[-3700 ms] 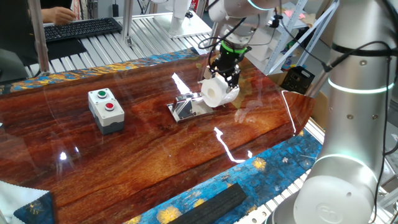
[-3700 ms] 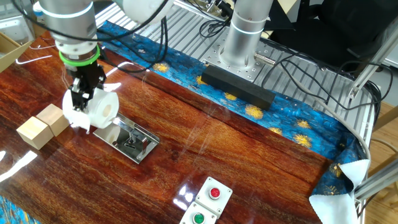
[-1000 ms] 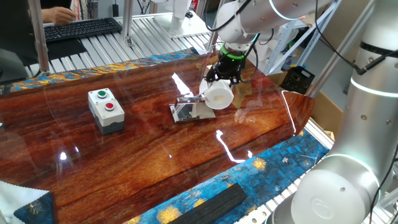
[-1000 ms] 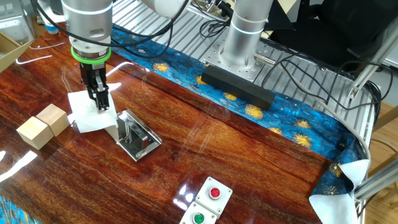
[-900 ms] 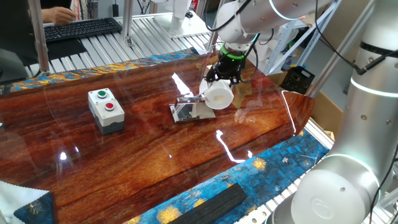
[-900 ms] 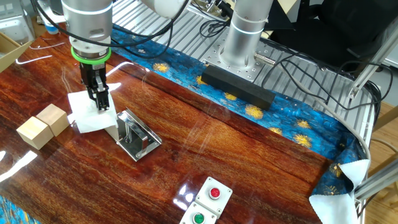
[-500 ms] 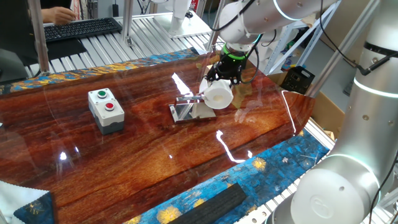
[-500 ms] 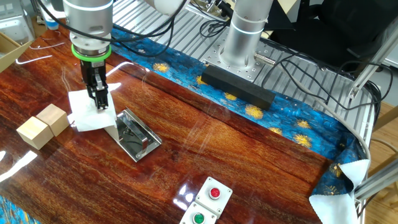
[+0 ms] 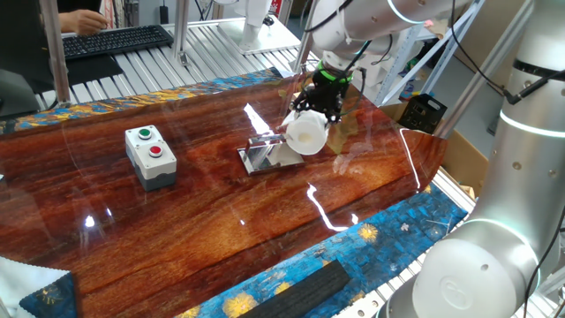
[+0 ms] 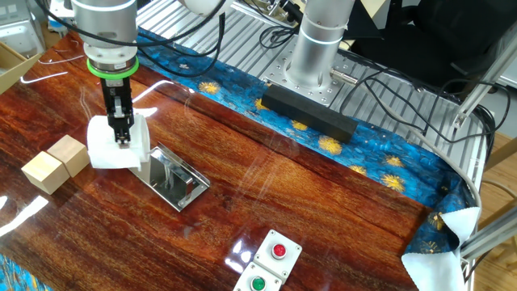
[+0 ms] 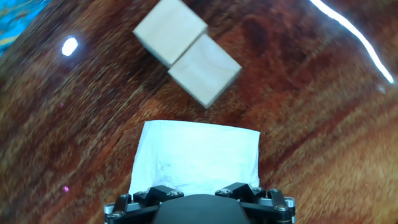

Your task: Take the roll of paper down from the shelf

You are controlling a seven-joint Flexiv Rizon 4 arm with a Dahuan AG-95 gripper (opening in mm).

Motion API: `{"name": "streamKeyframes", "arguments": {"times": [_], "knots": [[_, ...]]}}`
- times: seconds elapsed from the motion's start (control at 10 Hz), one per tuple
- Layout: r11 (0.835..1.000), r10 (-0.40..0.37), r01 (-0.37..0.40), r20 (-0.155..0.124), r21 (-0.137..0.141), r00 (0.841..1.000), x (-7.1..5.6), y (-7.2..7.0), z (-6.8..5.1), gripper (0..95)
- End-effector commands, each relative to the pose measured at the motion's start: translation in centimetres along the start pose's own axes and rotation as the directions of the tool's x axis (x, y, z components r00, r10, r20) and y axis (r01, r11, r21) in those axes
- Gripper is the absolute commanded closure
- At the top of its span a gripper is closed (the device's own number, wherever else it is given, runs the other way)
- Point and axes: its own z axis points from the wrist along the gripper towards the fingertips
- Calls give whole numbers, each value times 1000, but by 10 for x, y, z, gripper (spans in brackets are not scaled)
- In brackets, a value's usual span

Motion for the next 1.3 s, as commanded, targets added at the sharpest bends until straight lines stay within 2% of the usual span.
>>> {"name": "streamKeyframes", "arguments": {"times": [0.1,0.4,0.6,0.8,1.0,1.1,1.3], "knots": [[999,53,-53,-3,-6,999,0,-1,-1,950],[998,56,-56,-5,-6,998,0,-1,-1,950],[993,120,-120,5,5,993,0,-1,-1,950],[972,234,-234,18,16,972,0,-1,-1,950],[938,345,-346,48,10,937,0,-1,-1,950],[933,360,-360,48,8,932,0,-1,-1,950],[951,308,-309,58,15,950,0,-1,-1,950]]}}
